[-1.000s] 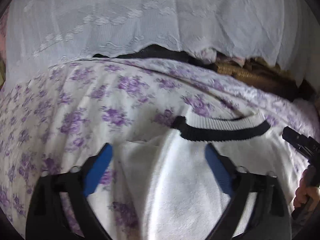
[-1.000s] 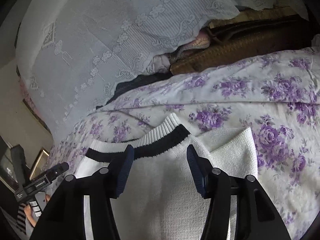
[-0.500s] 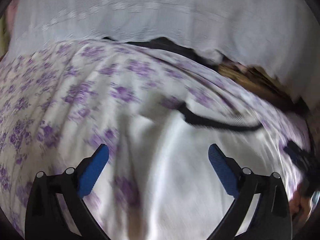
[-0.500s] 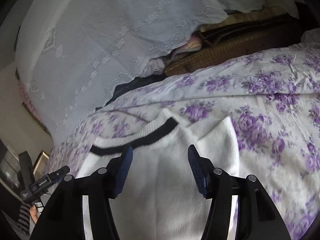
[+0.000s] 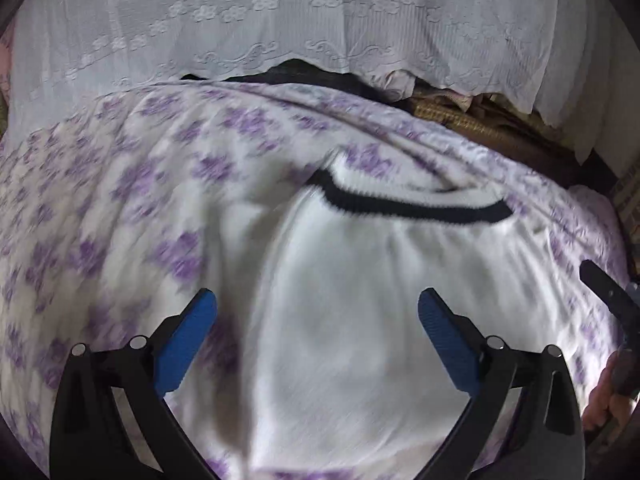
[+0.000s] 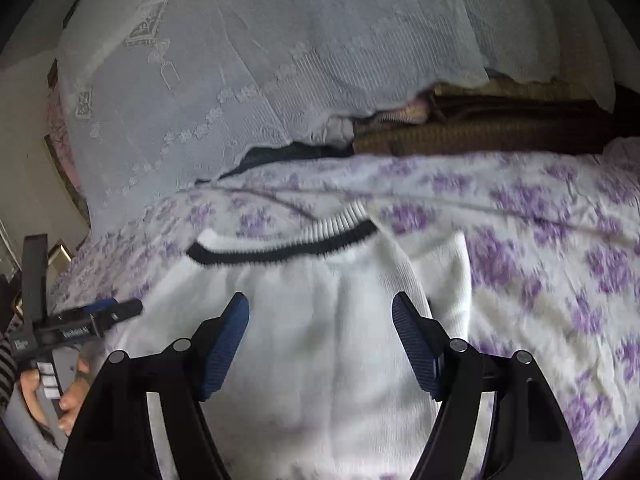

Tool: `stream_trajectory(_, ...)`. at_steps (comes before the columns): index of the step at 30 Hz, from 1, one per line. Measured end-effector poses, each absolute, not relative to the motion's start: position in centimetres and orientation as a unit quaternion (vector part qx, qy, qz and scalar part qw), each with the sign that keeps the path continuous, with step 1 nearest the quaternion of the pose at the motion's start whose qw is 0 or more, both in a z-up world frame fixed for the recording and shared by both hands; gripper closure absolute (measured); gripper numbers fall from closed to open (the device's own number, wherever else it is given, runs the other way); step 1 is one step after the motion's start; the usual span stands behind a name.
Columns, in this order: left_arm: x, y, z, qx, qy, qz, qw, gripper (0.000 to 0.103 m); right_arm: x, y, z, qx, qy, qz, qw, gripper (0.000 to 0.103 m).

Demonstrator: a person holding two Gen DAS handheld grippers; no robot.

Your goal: Fold small clothes

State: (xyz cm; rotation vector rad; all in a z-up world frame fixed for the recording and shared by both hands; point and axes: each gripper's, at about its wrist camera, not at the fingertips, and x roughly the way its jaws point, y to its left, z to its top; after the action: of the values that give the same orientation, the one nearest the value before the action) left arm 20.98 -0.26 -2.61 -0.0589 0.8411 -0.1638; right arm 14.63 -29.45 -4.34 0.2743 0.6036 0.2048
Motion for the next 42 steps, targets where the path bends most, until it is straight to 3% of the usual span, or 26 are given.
stream_trajectory(5,26.1,-3.0,-3.0,0.005,0.409,-0.038,0.912,0.005,20.1,-28.3,-5.0,0.143,0.315,0.1,0.933,0.028)
stream_trajectory(10,31.3,-1.0,-8.3,-0.04,0.467,-0.029,0.883,0.004,24.2,-30.5,-10.4,0.182,0.364,0.082,0.91,0.027)
stream_trajectory(19,23.5,-0.6,-5.2,-0.028,0.411,-0.056,0.909,0.005,17.2,-29.9,-7.0,0.14,0.299,0.063,0.942,0.026)
stream_trajectory(23,21.5,-1.0,-7.4,0.001,0.439,-0.038,0.897,0.004,15.6,-29.2,-8.6,0.113,0.342,0.07,0.93,0.011)
stream_trajectory(24,21.1,-0.7,-8.0,-0.011,0.436,-0.04,0.899,0.004,15.7,-28.6,-9.9,0.092,0.37,0.066,0.922,0.011)
stream_trajectory(30,16.7,0.5,-6.4,-0.024,0.402,-0.02,0.915,0.004,9.9,-28.4,-6.5,0.104,0.294,0.07,0.948,0.011)
stream_trajectory(33,14.0,-0.1,-6.3,0.009,0.392,-0.008,0.92,0.004,8.4,-27.9,-7.7,0.094,0.32,0.064,0.94,0.011)
stream_trajectory(36,12.6,-1.1,-7.5,0.06,0.399,0.013,0.915,0.004,8.9,-26.7,-10.6,0.054,0.397,0.046,0.915,0.01)
stream_trajectory(42,9.9,-1.0,-7.2,0.07,0.38,0.032,0.922,0.004,5.2,-27.3,-9.0,0.078,0.336,0.029,0.938,0.01)
